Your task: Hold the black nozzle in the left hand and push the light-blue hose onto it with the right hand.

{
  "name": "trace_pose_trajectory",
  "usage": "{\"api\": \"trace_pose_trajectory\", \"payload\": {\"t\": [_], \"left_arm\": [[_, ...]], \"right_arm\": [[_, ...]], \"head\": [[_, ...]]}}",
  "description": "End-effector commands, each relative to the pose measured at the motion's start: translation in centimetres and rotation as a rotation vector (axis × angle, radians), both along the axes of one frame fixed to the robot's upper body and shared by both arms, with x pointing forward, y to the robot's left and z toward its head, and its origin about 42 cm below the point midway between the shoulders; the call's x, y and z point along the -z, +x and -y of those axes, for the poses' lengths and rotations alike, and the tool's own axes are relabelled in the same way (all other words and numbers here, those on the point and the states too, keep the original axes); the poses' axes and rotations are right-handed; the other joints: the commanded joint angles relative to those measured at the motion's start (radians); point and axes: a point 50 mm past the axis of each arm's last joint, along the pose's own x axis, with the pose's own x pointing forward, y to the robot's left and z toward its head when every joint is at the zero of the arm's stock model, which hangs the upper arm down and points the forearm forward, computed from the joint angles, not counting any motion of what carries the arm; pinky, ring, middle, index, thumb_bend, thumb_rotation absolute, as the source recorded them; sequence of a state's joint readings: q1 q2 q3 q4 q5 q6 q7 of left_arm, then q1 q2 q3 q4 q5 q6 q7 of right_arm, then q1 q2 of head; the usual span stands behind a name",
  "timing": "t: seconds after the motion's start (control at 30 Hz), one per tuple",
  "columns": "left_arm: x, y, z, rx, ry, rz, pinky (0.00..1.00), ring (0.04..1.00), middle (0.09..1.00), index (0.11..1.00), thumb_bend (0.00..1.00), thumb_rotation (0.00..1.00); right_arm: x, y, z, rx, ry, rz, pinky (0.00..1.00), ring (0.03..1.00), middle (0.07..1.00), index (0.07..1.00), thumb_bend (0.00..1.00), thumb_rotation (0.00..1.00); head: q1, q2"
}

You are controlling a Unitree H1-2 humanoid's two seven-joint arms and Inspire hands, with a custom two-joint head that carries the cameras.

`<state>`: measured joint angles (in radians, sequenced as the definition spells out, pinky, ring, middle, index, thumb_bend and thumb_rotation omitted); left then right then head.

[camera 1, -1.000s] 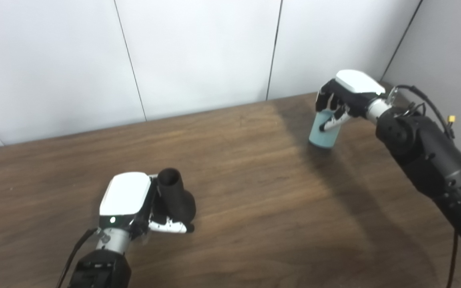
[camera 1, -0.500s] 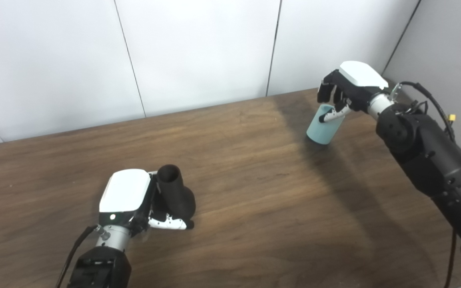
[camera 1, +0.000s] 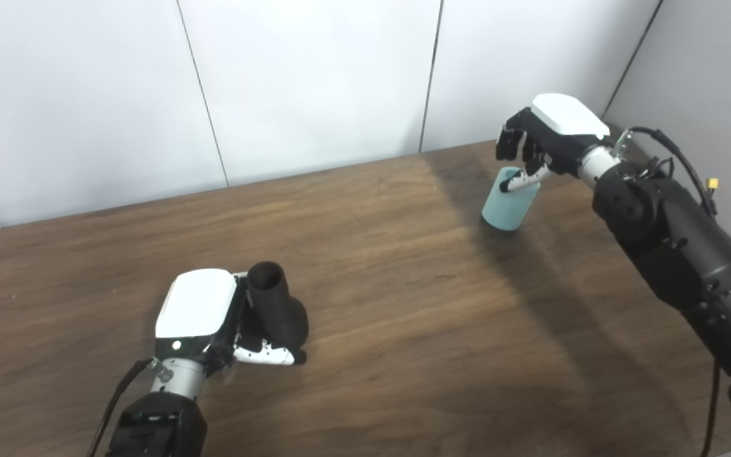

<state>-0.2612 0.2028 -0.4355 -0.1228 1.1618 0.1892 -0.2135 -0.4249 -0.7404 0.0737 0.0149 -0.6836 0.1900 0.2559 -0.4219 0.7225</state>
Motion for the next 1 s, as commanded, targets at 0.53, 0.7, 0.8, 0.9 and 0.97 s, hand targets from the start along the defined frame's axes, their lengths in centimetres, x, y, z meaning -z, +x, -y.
{"api": "trace_pose_trajectory", "payload": {"t": [0.53, 0.7, 0.8, 0.9, 0.97], "left_arm": [[-1.2, 0.0, 0.4, 0.005, -0.005, 0.047, 0.34, 0.46, 0.43, 0.494, 0.53, 0.0], [-1.3, 0.0, 0.4, 0.006, 0.004, 0.045, 0.33, 0.446, 0.424, 0.494, 0.52, 0.0], [-1.3, 0.1, 0.4, 0.006, 0.007, 0.047, 0.34, 0.464, 0.432, 0.495, 0.53, 0.0], [-1.3, 0.1, 0.4, 0.003, 0.002, 0.043, 0.33, 0.452, 0.423, 0.494, 0.52, 0.0], [-1.3, 0.1, 0.3, 0.004, 0.001, 0.045, 0.33, 0.454, 0.423, 0.493, 0.52, 0.0]], "right_arm": [[-5.2, -0.2, -0.2, -0.021, -0.02, 0.088, 0.46, 0.427, 0.502, 0.486, 0.5, 0.0], [-5.3, -0.1, -0.4, -0.019, -0.023, 0.057, 0.44, 0.428, 0.506, 0.469, 0.5, 0.0], [-5.3, -0.3, -0.8, 0.006, -0.038, 0.005, 0.48, 0.412, 0.507, 0.519, 0.51, 0.0], [-5.2, -0.3, -1.0, 0.039, -0.046, -0.065, 0.54, 0.572, 0.645, 0.661, 0.84, 0.07], [-5.1, -0.3, -1.1, 0.059, -0.042, -0.098, 0.6, 0.693, 0.754, 0.747, 0.97, 0.13]], "head": [[-0.002, 0.004], [-0.005, 0.005], [-0.006, 0.005], [-0.005, 0.005], [-0.005, 0.007]]}}
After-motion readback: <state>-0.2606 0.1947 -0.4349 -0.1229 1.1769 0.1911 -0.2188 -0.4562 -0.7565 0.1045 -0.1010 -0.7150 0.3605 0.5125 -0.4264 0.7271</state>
